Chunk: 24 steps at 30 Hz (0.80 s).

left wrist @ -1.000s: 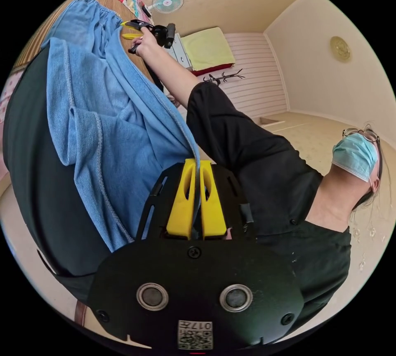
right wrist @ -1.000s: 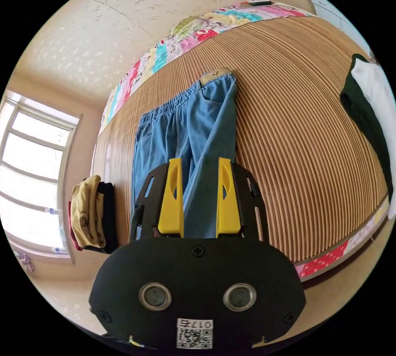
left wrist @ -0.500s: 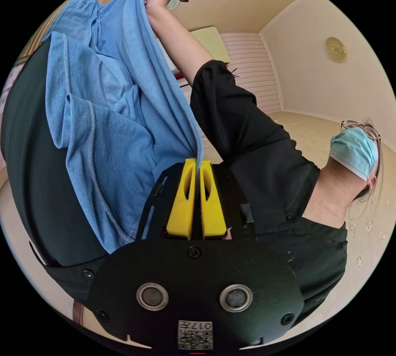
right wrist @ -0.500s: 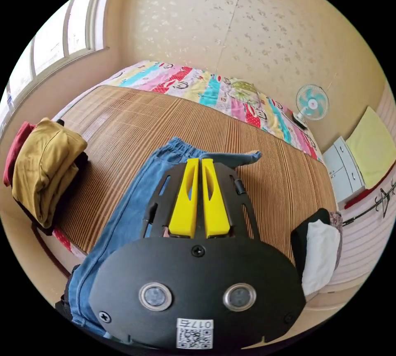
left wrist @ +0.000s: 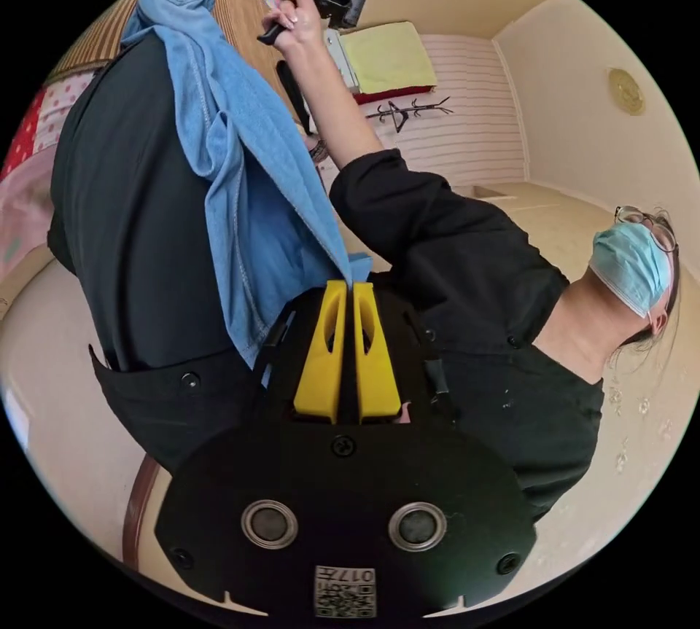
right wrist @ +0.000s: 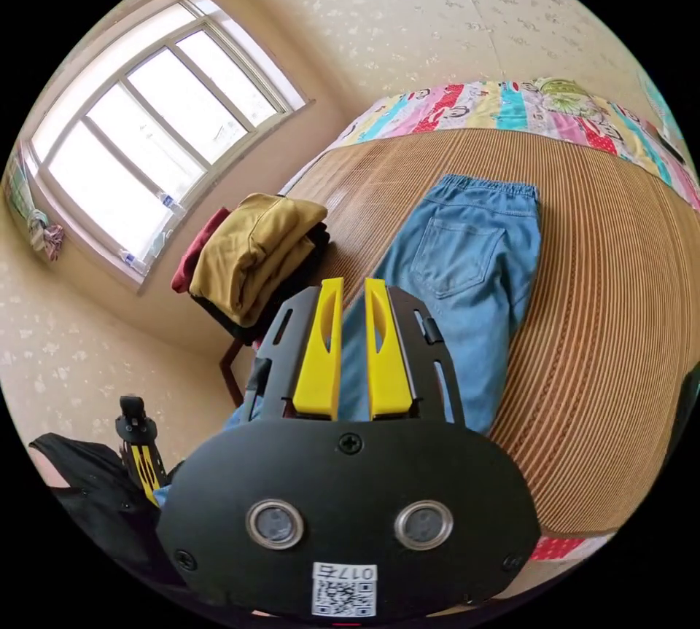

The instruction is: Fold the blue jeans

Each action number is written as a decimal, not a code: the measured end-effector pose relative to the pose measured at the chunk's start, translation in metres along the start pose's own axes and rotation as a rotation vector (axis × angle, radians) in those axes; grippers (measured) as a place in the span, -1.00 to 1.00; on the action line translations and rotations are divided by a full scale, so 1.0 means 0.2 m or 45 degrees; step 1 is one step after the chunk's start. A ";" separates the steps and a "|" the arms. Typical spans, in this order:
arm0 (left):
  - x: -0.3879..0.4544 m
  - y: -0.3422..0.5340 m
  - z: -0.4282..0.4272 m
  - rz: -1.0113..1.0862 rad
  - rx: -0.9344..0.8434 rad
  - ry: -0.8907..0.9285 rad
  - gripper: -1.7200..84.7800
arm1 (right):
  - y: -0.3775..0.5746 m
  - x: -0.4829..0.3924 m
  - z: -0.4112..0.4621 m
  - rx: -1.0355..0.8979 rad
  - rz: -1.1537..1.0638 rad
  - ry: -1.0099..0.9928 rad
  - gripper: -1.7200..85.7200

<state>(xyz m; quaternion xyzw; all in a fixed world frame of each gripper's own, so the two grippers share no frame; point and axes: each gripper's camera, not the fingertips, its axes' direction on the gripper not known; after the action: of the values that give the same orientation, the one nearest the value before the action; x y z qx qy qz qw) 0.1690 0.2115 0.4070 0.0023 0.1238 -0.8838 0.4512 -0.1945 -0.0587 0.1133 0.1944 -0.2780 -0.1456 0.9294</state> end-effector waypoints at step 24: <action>-0.06 -0.37 0.33 -0.111 0.363 -0.662 -0.73 | 1.47 -0.08 -0.77 -0.191 0.144 -0.142 -0.73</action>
<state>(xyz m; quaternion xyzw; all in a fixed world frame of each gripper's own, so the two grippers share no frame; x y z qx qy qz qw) 0.1241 0.2474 0.4883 -0.1659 -0.1212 -0.8817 0.4247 -0.0703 0.2503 0.1179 0.1001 -0.3282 -0.1240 0.9311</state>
